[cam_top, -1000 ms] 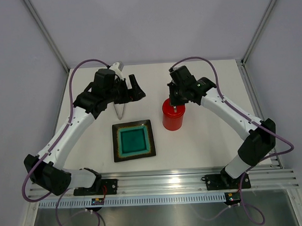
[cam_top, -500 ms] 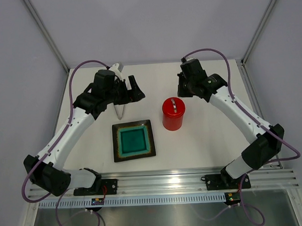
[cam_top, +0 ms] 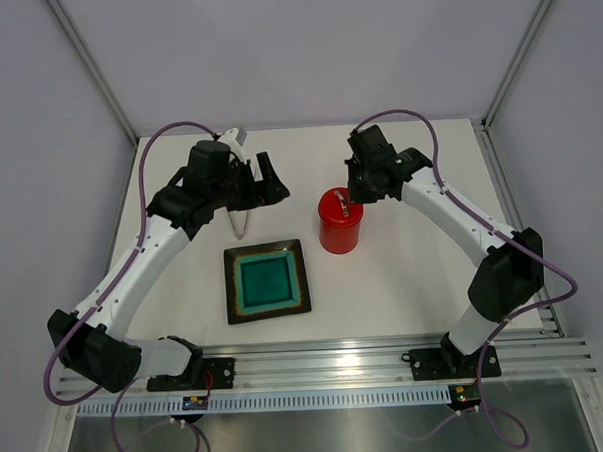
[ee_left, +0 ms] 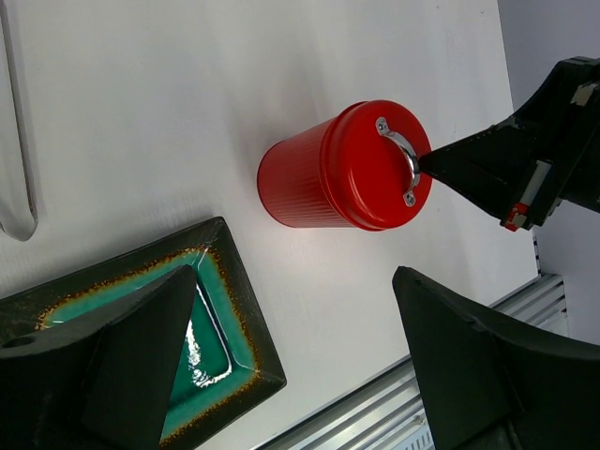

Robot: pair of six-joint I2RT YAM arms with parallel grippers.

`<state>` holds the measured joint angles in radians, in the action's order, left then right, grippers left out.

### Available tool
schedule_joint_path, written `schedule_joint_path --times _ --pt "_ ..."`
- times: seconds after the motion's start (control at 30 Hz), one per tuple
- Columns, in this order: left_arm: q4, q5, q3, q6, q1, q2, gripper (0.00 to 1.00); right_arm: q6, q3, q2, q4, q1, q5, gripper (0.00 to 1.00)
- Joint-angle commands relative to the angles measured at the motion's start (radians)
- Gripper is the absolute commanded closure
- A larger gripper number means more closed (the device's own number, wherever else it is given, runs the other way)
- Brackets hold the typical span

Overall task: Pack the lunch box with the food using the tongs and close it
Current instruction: Close the box lid on the packing box.

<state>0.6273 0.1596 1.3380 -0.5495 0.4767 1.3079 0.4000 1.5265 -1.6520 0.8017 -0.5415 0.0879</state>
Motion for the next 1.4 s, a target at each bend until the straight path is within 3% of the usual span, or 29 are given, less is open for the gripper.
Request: schedule_joint_path --times 0.0,0.33,0.73,1.07,1.37 --pt "-0.044 -0.009 -0.005 0.005 -0.003 -0.038 0.1 -0.024 0.115 0.047 0.037 -0.005 0.018 1.0" --pt "-0.032 -0.038 0.001 0.008 -0.003 -0.036 0.09 -0.059 0.357 -0.06 0.064 -0.055 -0.01 1.0" --pt "-0.02 -0.068 -0.01 0.02 -0.007 -0.052 0.09 -0.035 0.172 -0.204 -0.006 -0.057 -0.083 1.0" --pt "-0.029 -0.058 -0.026 0.017 -0.007 -0.058 0.09 -0.043 0.264 -0.088 0.022 -0.058 -0.065 1.0" --pt "-0.024 -0.069 -0.042 0.016 -0.007 -0.081 0.09 -0.058 0.368 -0.064 0.031 -0.035 0.065 1.0"
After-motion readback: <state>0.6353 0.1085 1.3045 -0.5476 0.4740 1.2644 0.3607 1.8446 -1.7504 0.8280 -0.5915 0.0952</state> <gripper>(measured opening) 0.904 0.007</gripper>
